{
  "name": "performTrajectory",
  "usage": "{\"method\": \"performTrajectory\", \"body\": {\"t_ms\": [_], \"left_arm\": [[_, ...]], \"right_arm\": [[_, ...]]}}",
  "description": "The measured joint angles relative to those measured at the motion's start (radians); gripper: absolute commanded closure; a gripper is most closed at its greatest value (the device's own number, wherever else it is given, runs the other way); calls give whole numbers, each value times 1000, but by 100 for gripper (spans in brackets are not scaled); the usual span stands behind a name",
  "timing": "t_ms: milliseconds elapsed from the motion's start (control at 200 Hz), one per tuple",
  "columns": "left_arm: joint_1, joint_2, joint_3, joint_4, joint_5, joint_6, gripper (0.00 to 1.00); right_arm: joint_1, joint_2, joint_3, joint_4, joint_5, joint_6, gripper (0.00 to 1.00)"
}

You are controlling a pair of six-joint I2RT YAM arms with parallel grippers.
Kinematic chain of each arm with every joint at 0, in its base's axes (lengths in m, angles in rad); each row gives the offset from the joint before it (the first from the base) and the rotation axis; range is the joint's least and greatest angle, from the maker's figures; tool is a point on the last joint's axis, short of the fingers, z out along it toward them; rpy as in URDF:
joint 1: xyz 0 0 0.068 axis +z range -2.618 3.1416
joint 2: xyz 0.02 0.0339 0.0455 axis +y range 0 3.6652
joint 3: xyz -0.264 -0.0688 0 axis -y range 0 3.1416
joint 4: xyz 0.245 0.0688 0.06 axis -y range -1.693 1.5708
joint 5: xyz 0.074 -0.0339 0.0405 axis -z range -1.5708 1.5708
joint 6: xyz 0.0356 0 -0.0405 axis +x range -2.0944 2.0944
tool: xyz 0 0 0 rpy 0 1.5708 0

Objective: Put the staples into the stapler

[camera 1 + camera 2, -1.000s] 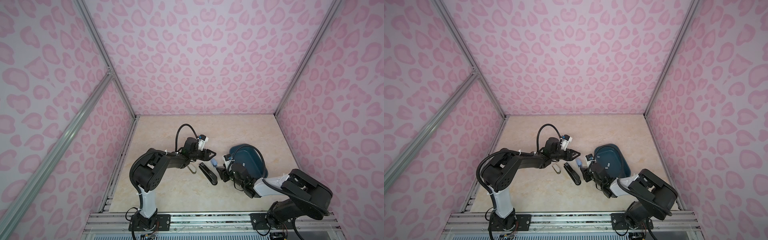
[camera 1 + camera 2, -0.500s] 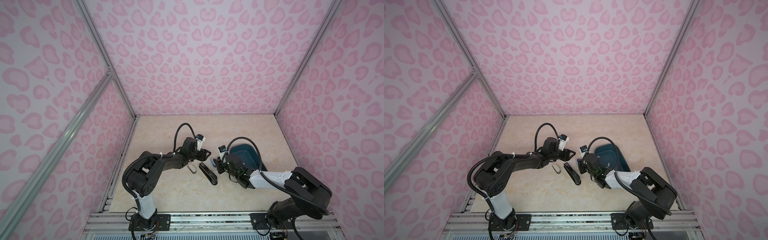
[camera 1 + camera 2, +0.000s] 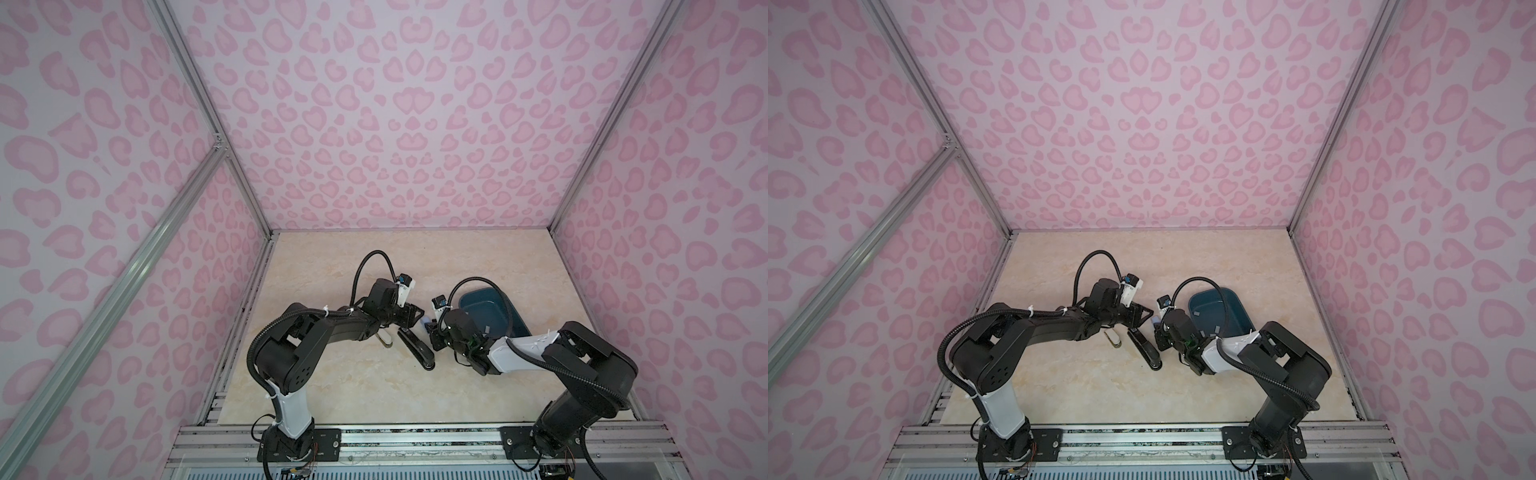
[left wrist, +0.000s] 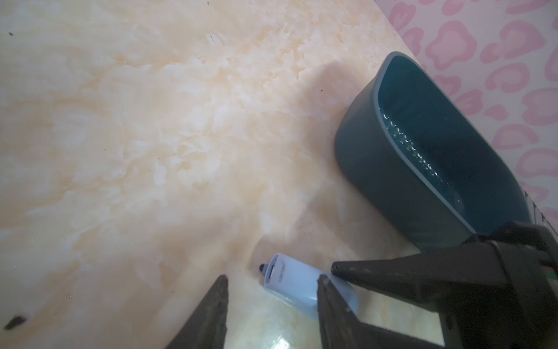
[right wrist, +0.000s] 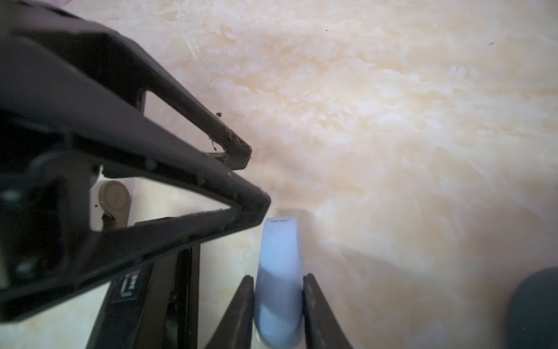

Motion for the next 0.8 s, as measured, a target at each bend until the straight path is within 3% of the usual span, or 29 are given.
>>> {"method": "performTrajectory", "body": {"t_ms": [220,585,800], "left_arm": [[-15,24,2,0,-9,14,51],[-35,59,18,32,-78,27,51],[-38,62,25,29,-98,39,51]], "right_arm": [[0,38,-12,80,5,8,74],[21,177,-109,436,50,61,77],[21,197,-107,483,43,89,77]]}}
